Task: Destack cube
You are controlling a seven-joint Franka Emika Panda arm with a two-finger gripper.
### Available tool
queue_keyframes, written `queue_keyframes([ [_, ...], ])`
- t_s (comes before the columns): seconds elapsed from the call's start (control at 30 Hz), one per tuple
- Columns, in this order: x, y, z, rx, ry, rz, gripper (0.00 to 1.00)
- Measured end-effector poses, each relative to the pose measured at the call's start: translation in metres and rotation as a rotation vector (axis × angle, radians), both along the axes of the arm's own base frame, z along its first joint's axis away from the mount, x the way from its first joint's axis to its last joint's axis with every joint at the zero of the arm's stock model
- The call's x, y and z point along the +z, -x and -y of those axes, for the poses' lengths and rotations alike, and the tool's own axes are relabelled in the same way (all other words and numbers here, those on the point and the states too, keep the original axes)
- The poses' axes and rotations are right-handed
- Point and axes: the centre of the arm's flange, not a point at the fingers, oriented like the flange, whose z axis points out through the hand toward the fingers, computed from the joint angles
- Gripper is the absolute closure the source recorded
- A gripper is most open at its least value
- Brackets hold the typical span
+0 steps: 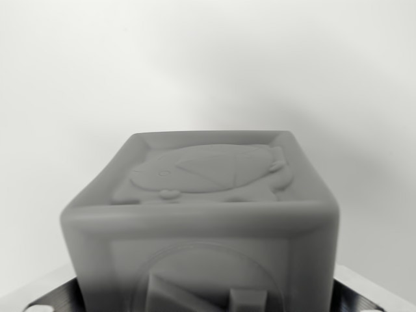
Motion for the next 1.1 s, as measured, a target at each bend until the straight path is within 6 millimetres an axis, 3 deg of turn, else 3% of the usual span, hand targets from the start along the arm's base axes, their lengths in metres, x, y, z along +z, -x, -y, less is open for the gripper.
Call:
queue_keyframes([
  [1.1, -0.010, -0.059, -0.026, -0.166, -0.002, 0.000, 1.00],
])
